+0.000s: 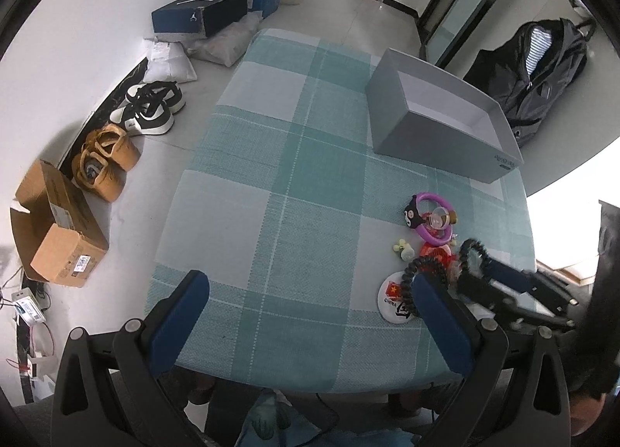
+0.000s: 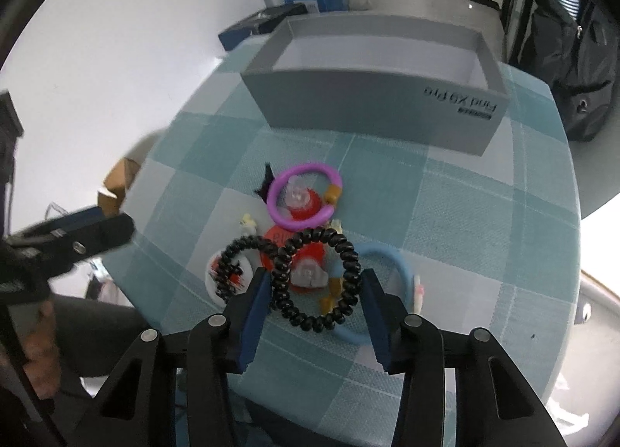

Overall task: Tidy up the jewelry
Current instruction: 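Lower the right gripper onto a black coiled bracelet and close it, then lift the black bracelet with the right gripper while the left gripper grasps another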

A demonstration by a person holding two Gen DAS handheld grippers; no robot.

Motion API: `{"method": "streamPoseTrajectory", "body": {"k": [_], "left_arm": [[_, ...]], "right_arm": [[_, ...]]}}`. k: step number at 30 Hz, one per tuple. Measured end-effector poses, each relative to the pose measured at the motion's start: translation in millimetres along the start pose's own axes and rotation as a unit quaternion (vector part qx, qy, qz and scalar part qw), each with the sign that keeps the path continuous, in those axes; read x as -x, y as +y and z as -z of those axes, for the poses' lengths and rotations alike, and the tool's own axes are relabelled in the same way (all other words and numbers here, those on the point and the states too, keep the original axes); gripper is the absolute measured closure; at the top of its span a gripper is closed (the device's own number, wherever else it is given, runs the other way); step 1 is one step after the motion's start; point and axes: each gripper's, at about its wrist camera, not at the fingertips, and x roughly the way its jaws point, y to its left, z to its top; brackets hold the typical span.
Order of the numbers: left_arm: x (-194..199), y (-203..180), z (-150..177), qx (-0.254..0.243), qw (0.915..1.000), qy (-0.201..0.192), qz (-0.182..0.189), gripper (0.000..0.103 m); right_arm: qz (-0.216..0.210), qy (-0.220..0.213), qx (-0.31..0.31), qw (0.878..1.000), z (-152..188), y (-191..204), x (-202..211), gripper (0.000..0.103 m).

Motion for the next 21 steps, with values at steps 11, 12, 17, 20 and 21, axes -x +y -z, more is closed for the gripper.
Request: {"method": "streamPoseTrajectory", "body": {"k": [11,12,17,20,21], "left_arm": [[-20.6,-52.8,15.8,-0.121,0.9920,0.035,0.003,0.001],[-22.8,-58.8,16.2,-0.132,0.9905,0.039,-0.001,0.001],[-26.2,-73.9,18.3,-0.158,0.9866,0.033,-0.022,0.001],[-35.2,-81.3,24.0,-0.185,0.9799,0.044,-0.060,0.001],[-37.8,-83.6,25.9,-0.194,0.9773,0.045,-0.071,0.001]], "right_arm": [[-0.001,-0.087,-0.060,0.994,-0.7,-34.2,55.6,0.058],[-0.001,-0.092,-0.067,0.994,-0.3,-38.3,59.5,0.058],[-0.003,-0.114,-0.100,0.988,4.9,-59.8,80.1,0.058],[-0.004,-0.121,-0.105,0.987,9.5,-67.9,89.9,0.058],[-0.005,-0.124,-0.108,0.986,10.7,-70.4,92.4,0.058]]}}
